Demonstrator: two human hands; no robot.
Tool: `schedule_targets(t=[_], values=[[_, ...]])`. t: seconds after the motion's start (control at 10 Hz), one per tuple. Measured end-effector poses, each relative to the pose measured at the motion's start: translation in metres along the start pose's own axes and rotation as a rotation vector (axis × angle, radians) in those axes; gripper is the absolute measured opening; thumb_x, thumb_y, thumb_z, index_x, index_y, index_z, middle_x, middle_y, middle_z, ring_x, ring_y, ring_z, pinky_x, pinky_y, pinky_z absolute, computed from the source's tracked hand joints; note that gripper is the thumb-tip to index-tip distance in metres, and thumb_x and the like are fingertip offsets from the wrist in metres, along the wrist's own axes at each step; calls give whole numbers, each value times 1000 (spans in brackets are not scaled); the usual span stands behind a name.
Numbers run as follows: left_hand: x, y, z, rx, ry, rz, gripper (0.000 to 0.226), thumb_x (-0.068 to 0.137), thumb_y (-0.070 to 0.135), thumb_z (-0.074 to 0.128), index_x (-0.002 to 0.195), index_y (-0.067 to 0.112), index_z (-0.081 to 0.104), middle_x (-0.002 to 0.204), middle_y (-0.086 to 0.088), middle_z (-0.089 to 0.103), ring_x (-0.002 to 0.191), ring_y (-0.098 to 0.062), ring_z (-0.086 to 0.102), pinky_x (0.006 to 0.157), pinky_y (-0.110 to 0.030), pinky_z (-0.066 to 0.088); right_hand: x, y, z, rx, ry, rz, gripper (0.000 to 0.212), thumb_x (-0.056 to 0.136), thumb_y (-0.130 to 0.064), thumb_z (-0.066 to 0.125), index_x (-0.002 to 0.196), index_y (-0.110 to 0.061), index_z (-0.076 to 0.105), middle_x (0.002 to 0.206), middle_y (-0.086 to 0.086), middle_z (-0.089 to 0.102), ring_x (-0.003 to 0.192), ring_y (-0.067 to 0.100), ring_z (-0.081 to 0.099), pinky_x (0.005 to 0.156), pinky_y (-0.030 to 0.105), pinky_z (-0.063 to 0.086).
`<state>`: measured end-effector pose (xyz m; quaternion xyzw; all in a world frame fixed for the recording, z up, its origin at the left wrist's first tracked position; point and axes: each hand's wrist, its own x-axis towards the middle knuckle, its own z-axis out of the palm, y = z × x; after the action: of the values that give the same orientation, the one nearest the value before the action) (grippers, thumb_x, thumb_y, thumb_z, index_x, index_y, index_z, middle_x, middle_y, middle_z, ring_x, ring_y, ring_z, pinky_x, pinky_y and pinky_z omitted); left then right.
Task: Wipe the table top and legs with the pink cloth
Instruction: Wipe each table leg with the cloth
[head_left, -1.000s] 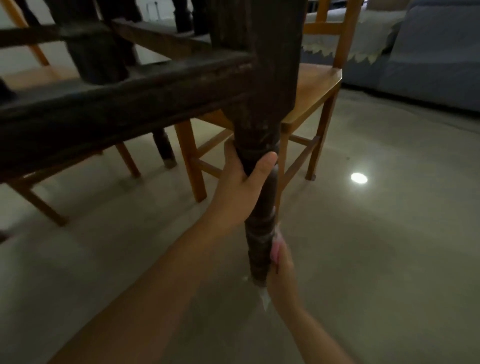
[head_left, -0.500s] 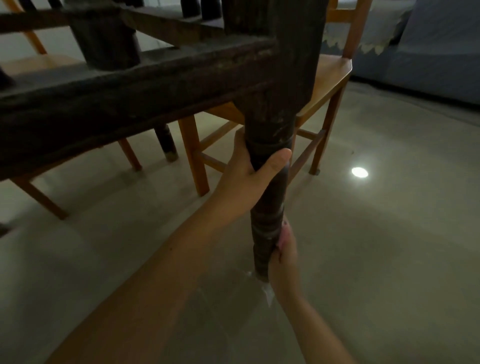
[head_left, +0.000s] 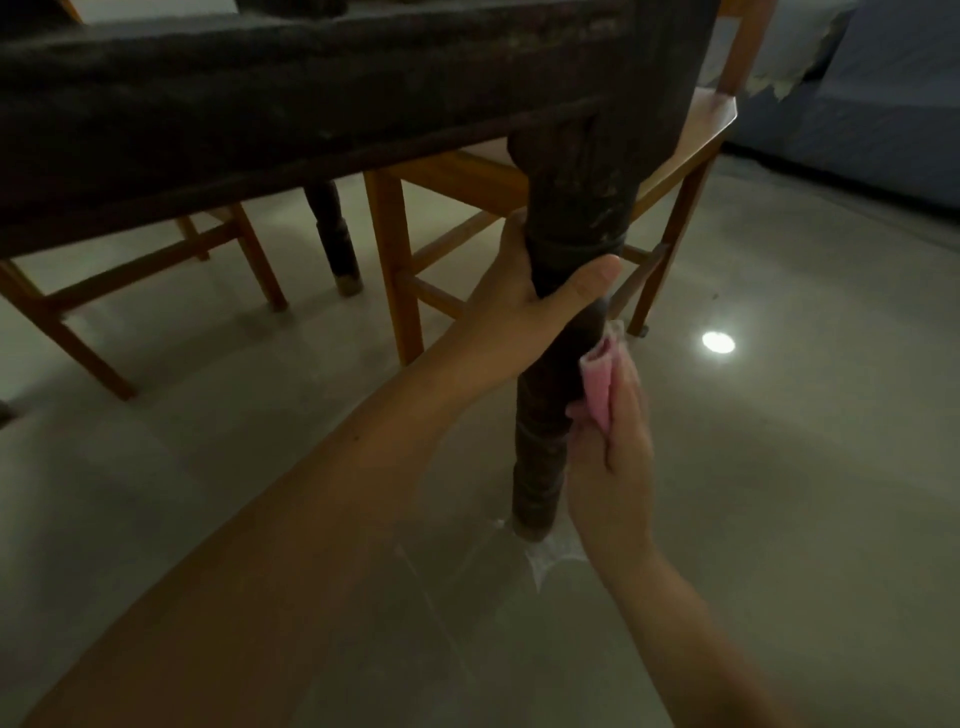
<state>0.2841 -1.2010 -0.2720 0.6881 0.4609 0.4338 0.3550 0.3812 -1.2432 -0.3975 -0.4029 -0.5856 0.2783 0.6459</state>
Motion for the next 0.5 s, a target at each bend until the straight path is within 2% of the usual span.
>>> schedule_targets(t=[0.1,0.2,0.3,0.4,0.5], values=[[1,-2,-3,-12,-49,17,52,91,29,51,134,13,27,98,20,46,75,23,49,65,2,40,3,1,1,-325,-40,-443,51,100,-21,40,146,-20,20,151,5,22,142,23,17,116,39,23],[0,-4,-5,-22,-69,-9,55,91,35,48,137,18,23,122,7,48,87,14,47,64,3,38,5,29,-11,-882,-281,-732,54,92,-20,49,142,-21,29,149,0,26,144,28,7,118,49,11],[1,-5,-6,-44,-65,-29,59,90,37,48,139,21,20,138,0,39,108,-2,41,69,-3,35,1,43,-14,-1237,-569,-881,41,78,-12,48,116,-12,63,130,9,57,137,33,30,118,47,2],[0,-6,-4,-61,-68,-56,59,91,38,48,140,21,19,138,-1,40,112,-6,42,72,-6,33,-26,60,-1,-1183,-586,-690,47,78,-12,47,123,-6,59,136,7,50,138,13,28,119,32,9],[-1,-3,-4,-70,-67,-62,59,91,37,48,140,22,19,138,0,40,111,-3,39,70,-1,34,-43,60,26,-262,-322,440,29,87,-13,51,114,-12,63,119,-1,62,114,-1,52,94,23,41]])
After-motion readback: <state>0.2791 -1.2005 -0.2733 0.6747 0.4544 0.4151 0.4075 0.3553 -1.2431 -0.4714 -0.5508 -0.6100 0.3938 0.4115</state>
